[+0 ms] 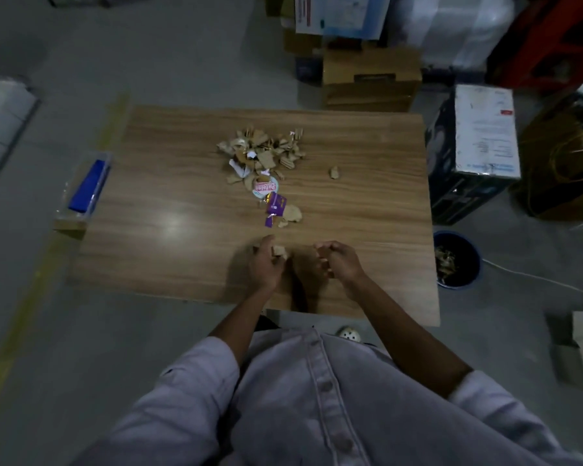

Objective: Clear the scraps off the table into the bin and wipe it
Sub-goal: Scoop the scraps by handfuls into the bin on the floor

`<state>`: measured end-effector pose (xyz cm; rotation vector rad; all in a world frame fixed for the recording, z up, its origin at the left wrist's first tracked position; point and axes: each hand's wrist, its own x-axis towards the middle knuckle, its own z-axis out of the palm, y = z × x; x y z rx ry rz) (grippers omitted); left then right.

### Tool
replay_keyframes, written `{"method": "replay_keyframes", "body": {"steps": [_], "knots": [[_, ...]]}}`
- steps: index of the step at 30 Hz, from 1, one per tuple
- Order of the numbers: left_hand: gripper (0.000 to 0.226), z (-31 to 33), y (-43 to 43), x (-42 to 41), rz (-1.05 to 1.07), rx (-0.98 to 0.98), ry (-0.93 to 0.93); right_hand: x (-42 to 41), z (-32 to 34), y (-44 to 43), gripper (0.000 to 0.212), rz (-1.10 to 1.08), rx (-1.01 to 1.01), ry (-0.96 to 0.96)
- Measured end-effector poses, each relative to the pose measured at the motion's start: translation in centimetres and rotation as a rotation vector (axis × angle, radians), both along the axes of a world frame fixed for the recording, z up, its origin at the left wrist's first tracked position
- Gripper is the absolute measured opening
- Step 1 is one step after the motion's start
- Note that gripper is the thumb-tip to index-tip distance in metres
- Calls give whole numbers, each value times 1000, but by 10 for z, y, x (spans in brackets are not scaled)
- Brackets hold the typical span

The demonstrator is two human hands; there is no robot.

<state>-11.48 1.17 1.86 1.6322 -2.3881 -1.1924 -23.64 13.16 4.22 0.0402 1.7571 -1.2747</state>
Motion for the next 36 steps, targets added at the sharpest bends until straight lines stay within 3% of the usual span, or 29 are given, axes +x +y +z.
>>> {"method": "replay_keyframes", "body": {"steps": [6,11,13,15,17,19,22,27,29,32,36], "knots": [[34,-32,-65,-21,-267,-3,33,5,-8,-51,18,-154,42,-66],[37,-48,-140,-55,-197,169,223,20,0,-91,24,-315,20,-156],[29,-39,-159,-59,-114,267,339,29,-7,-103,25,-352,22,-9],[21,-30,-171,-47,-14,264,436,39,-25,-110,31,-261,124,348],[9,-27,-179,-27,73,251,481,42,-47,-119,60,-59,274,680],[7,-29,-187,-10,93,220,463,40,-65,-138,88,28,345,821],[11,-35,-201,6,74,209,390,36,-85,-182,102,135,466,800],[19,-40,-233,-6,22,181,354,15,-100,-251,85,172,695,780],[24,-39,-240,-15,-24,222,353,6,-99,-260,82,192,635,809],[24,-34,-250,-30,-6,159,386,-4,-93,-256,69,38,459,928],[75,-29,-291,-75,-8,-63,234,-31,-88,-228,73,-243,480,901]]}}
